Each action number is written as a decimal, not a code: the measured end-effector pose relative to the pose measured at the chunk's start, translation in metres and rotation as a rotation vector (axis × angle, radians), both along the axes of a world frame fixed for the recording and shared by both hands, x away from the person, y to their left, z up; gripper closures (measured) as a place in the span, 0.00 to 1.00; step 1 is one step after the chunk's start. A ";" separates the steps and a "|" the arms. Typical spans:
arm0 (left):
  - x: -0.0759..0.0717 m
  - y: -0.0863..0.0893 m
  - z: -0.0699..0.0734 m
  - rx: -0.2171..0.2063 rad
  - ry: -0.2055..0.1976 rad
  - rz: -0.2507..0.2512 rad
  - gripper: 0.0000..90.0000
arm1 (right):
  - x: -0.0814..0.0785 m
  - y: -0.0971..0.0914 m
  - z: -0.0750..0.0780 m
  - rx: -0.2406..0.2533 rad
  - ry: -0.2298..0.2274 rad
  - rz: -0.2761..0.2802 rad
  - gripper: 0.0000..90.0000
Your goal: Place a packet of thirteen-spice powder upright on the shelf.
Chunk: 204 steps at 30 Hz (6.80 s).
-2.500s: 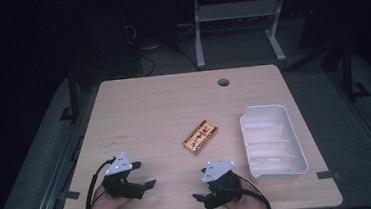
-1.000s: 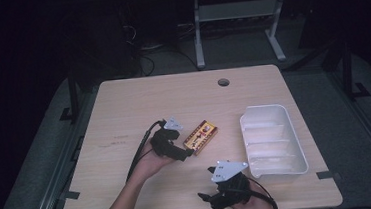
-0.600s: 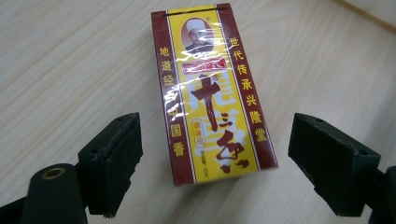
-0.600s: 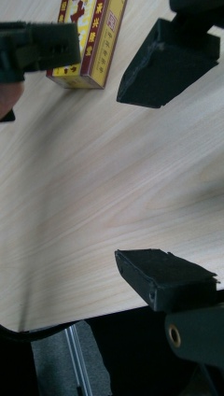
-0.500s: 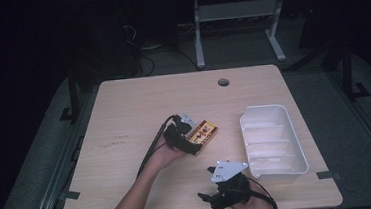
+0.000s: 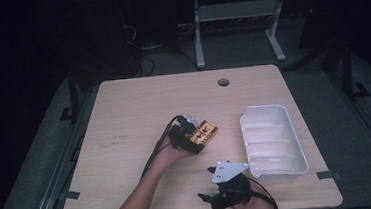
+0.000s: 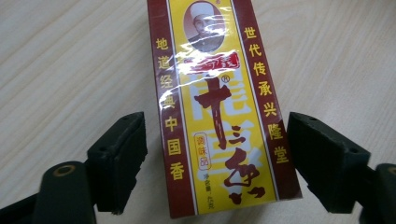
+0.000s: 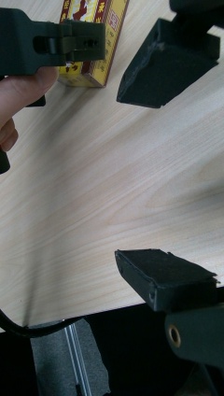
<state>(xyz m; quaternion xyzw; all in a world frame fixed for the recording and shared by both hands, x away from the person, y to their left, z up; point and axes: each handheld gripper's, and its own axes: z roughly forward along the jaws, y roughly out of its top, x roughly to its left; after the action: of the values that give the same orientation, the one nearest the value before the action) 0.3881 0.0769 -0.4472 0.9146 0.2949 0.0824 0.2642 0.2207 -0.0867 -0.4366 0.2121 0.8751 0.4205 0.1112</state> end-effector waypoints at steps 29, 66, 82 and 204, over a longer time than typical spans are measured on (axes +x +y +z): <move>-0.012 0.012 0.007 0.027 -0.025 -0.008 0.36 | 0.003 0.001 0.002 0.032 -0.001 -0.039 0.22; -0.100 0.092 0.028 -0.114 -0.161 -0.031 0.36 | 0.026 -0.006 0.031 0.079 0.106 -0.122 0.16; -0.126 0.109 0.025 -0.159 -0.186 -0.039 0.36 | 0.050 0.011 0.046 0.068 0.134 -0.126 0.16; -0.127 0.155 0.016 -0.293 -0.199 0.096 0.20 | 0.068 -0.025 0.130 -0.096 0.178 0.088 0.76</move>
<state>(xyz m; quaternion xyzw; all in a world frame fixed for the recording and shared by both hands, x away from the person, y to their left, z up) 0.2614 0.2322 -0.4310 0.8384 0.3195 0.1412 0.4184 0.2884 -0.1122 -0.3071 0.2045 0.9092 0.3619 0.0244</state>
